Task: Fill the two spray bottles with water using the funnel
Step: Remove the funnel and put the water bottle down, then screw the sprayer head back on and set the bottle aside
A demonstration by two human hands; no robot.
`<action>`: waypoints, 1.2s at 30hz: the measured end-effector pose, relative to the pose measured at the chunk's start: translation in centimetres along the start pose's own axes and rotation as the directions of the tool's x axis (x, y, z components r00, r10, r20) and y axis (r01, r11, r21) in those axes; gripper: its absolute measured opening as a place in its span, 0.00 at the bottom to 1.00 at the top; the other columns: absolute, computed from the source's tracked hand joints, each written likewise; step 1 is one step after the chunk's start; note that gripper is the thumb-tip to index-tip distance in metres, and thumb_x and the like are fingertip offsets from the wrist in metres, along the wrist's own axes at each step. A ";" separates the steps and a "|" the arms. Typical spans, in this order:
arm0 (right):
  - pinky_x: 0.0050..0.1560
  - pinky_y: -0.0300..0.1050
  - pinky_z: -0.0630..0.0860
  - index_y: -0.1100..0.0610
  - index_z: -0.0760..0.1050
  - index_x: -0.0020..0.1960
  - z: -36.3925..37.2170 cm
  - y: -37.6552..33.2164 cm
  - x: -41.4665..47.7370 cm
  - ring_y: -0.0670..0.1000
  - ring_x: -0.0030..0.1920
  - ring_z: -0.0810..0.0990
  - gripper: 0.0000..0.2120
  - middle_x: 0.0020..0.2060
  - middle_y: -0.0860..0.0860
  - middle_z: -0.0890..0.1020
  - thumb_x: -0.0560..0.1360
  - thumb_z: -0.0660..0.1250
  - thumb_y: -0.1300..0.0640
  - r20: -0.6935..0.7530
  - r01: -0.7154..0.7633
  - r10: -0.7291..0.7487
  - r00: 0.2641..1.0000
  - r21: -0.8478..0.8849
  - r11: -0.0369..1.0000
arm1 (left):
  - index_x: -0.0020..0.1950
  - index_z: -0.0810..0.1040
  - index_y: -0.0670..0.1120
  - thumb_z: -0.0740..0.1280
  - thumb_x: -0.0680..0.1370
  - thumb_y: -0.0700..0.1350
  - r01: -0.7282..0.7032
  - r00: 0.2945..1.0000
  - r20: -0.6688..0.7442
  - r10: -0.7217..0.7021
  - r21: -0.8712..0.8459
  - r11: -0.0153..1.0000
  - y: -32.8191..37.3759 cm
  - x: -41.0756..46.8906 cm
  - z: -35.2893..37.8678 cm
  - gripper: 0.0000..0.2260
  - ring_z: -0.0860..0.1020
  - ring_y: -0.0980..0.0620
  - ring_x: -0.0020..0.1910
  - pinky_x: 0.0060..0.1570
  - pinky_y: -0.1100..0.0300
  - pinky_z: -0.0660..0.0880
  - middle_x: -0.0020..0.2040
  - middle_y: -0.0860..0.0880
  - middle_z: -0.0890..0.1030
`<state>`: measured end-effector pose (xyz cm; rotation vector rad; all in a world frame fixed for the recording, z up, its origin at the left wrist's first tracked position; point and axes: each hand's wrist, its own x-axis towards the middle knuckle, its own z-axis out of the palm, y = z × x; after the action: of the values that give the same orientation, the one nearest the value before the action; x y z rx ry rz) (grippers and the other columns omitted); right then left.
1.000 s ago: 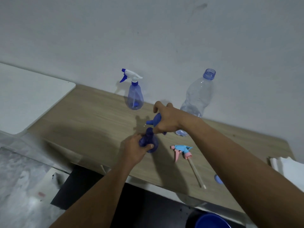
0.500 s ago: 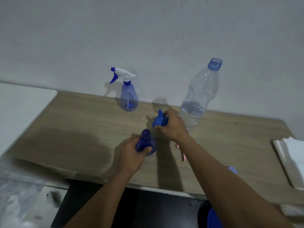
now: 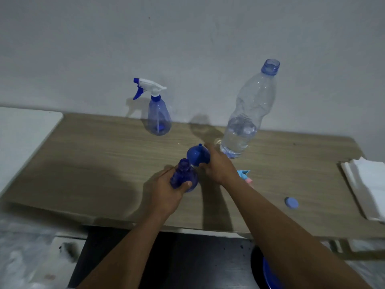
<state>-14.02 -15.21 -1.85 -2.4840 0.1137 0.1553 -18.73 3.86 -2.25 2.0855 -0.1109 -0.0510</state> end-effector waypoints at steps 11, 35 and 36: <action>0.67 0.56 0.69 0.39 0.73 0.67 -4.2 6.3 -4.9 0.58 0.66 0.72 0.17 0.65 0.51 0.76 0.78 0.62 0.48 0.174 0.001 0.083 0.981 -0.434 0.901 | 0.48 0.77 0.60 0.77 0.72 0.47 0.086 0.996 0.005 -0.086 0.046 0.995 1.0 -1.0 0.5 0.13 0.78 0.64 0.42 0.39 0.76 0.66 0.44 0.59 0.81; 0.44 0.40 0.82 0.58 0.79 0.58 -13.7 -9.2 -7.6 0.51 0.47 0.84 0.11 0.49 0.51 0.84 0.76 0.73 0.62 -0.470 0.411 -0.161 0.868 0.497 0.764 | 0.50 0.82 0.41 0.78 0.70 0.39 0.060 0.998 -0.022 -0.059 0.015 0.998 1.4 -1.4 1.0 0.12 0.74 0.63 0.37 0.38 0.77 0.68 0.44 0.48 0.81; 0.42 0.37 0.81 0.60 0.79 0.58 -13.8 -10.2 -7.6 0.53 0.48 0.84 0.11 0.50 0.52 0.84 0.76 0.72 0.63 -0.488 0.437 -0.167 0.857 0.514 0.738 | 0.50 0.82 0.41 0.78 0.69 0.38 0.060 0.998 -0.026 -0.059 0.010 0.998 1.3 -1.3 1.0 0.12 0.74 0.63 0.37 0.38 0.76 0.68 0.44 0.48 0.81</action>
<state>-19.16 -15.19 16.16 -1.8013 -0.0738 -0.4920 -20.23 2.50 -1.63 2.0990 -0.0335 -0.0598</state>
